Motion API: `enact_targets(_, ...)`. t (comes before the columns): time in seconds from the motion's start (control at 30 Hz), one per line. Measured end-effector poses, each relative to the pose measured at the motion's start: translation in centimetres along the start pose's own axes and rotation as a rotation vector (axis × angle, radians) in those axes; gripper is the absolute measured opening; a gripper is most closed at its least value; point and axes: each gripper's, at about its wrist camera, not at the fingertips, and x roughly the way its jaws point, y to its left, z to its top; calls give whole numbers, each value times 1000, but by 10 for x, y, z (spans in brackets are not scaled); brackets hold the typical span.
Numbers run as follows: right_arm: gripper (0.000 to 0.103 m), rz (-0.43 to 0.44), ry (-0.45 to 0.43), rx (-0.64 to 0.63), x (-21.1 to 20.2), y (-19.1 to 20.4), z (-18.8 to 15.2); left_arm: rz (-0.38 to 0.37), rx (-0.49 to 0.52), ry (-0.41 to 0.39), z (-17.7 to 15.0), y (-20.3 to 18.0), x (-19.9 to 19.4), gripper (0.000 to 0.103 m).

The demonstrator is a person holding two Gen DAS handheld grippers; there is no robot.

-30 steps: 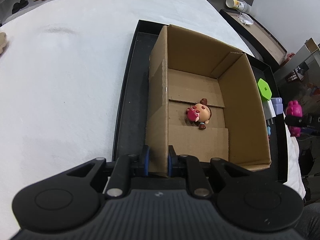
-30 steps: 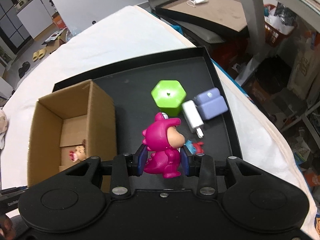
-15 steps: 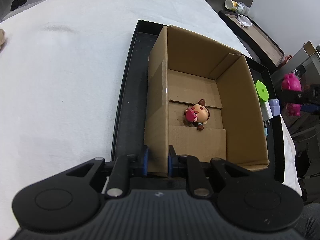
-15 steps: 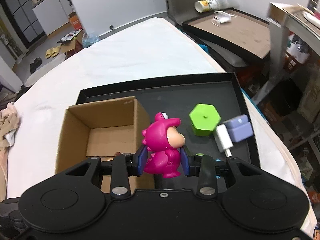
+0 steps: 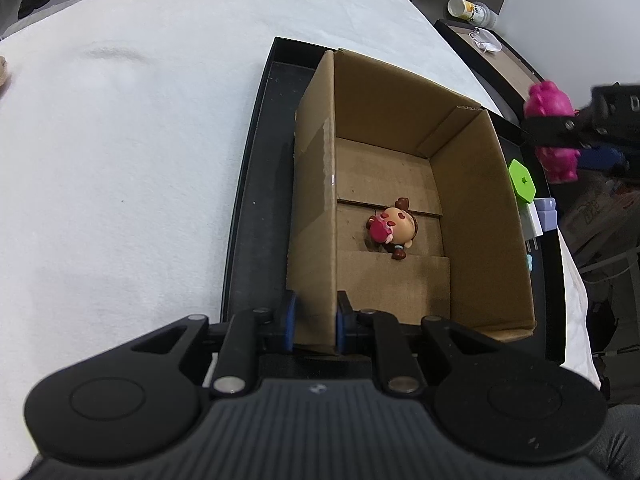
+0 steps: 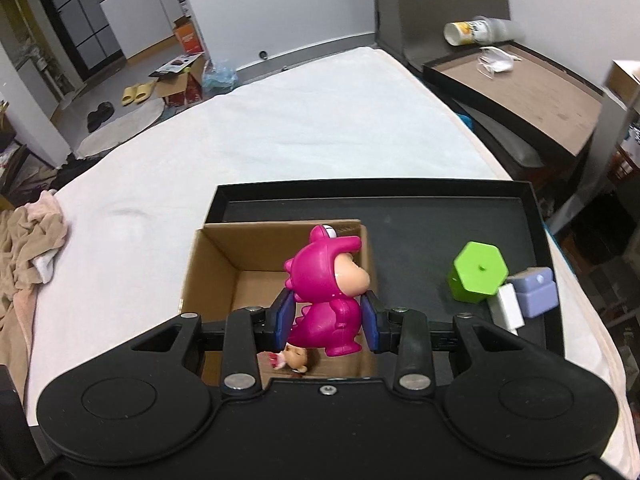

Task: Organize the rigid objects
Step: 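Lift the pink dinosaur with the right gripper and drop it into the box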

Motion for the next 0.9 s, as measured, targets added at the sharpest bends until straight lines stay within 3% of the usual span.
enact_targets(0.73, 36, 78, 74, -50, 43, 51, 2, -9, 1, 10, 1, 2, 2, 17)
enact_targets(0.83, 48, 118, 73, -34, 45, 51, 2, -7, 2, 11, 1, 2, 3, 17)
enact_targets(0.9, 50, 127, 67, -27, 43, 50, 1, -4, 6, 11, 1, 1, 3, 17)
